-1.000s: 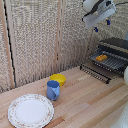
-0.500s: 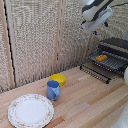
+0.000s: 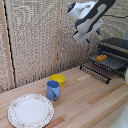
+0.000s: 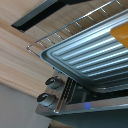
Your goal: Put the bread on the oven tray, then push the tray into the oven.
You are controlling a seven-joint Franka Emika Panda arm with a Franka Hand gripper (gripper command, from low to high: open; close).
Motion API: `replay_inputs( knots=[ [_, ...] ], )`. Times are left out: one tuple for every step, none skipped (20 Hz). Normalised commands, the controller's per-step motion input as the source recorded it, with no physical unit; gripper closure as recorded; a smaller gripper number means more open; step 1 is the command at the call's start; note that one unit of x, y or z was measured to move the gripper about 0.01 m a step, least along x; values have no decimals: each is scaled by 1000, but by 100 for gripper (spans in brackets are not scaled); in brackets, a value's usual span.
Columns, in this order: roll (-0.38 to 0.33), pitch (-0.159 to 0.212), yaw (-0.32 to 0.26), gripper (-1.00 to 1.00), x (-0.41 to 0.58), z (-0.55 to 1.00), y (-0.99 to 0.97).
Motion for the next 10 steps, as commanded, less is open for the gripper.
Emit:
replay_inputs(
  knots=[
    [-322, 136, 190, -100, -231, -251, 11],
    [-325, 139, 195, -100, -263, -231, 0],
    [-320, 141, 208, -100, -289, -203, 0],
    [-314, 143, 211, -100, -283, -211, 0],
    [-315, 146, 209, -100, -286, -203, 0],
    [-315, 148, 207, -100, -291, -200, 0],
    [-313, 148, 207, -100, -291, -203, 0],
    [-310, 150, 207, -100, -289, -209, 0],
    [-310, 149, 208, -100, -289, -209, 0],
    [-310, 148, 209, -100, -286, -211, 0]
  ],
)
